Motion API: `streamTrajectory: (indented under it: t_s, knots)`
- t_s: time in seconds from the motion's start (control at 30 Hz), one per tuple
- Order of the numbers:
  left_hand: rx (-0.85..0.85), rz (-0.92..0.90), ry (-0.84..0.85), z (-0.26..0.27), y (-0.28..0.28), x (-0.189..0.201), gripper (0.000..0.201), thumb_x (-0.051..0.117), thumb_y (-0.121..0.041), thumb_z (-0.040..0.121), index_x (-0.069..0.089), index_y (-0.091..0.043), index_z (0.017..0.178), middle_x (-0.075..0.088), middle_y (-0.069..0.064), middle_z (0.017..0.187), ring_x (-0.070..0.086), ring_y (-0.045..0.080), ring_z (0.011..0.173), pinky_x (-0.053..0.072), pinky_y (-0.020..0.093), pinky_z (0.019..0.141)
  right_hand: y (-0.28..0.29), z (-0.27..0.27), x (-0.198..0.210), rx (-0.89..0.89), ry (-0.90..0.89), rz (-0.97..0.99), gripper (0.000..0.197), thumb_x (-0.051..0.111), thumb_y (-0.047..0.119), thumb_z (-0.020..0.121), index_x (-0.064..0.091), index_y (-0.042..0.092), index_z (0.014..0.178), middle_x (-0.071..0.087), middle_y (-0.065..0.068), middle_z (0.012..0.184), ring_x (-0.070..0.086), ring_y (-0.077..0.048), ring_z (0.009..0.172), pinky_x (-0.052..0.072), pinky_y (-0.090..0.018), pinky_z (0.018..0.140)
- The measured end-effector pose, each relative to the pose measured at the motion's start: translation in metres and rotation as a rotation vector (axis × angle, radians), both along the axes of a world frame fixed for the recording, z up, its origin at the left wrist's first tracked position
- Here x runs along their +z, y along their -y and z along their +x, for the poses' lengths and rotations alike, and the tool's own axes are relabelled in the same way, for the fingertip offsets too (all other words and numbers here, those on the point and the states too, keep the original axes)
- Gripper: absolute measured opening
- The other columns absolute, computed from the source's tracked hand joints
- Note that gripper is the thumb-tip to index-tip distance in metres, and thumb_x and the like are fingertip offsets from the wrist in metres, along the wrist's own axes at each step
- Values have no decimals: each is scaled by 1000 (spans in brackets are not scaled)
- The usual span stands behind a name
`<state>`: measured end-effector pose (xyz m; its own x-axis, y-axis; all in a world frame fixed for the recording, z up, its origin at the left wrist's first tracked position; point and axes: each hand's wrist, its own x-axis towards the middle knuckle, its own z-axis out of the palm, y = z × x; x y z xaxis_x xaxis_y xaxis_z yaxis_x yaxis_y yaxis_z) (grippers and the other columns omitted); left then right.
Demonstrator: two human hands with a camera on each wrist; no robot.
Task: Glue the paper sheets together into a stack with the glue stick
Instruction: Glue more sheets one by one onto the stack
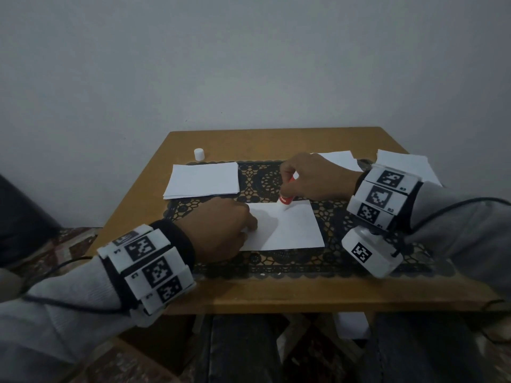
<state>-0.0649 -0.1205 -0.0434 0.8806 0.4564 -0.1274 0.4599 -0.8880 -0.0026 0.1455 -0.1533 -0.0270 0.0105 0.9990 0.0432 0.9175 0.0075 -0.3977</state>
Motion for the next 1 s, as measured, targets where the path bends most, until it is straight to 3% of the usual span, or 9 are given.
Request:
streamTrajectory:
  t_s: [0.13,0.27,0.33,0.47,0.6,0.8,1.0]
  knots:
    - [2,13,-6,2,0,0,35,49,-22,95,59,-25,127,59,-2,123,54,18,112,44,34,99,6,10,1,-26,37,-9,17,68,23,85,61,10,77,61,-1,96,57,-22,94,47,-36,82]
    - [12,14,-3,4,-1,-1,32,50,-25,95,59,-26,125,59,-2,122,54,18,110,45,34,97,9,19,1,-61,53,-14,17,69,24,84,64,9,77,61,2,90,58,-24,96,48,-41,87]
    - [11,16,0,5,0,-1,32,51,-26,94,58,-26,126,59,-2,122,54,18,110,45,35,97,11,23,1,-73,39,-20,17,68,24,84,63,10,76,59,4,85,58,-23,96,47,-37,84]
    - [5,16,0,10,2,0,43,54,-28,94,48,-30,137,55,-2,125,52,18,113,43,29,96,14,26,1,-78,57,3,18,68,24,85,64,7,82,62,-2,94,56,-20,94,41,-30,75]
    - [1,46,-32,19,4,-1,48,54,-33,94,43,-32,141,54,2,121,52,21,110,42,29,90,17,26,2,-86,114,34,17,68,24,84,62,9,78,54,6,79,48,-10,71,36,-22,58]
    - [-4,54,-161,35,0,1,61,56,-34,93,28,-37,147,47,8,124,51,27,111,43,32,84,19,29,13,-126,142,86,18,67,28,81,59,15,71,53,7,76,50,-15,75,40,-30,62]
    - [-12,57,-245,42,-3,1,66,55,-31,94,20,-36,150,41,11,129,46,29,116,43,34,86,21,28,13,-118,90,142,21,67,27,82,65,7,79,63,-5,85,56,-23,81,40,-31,62]
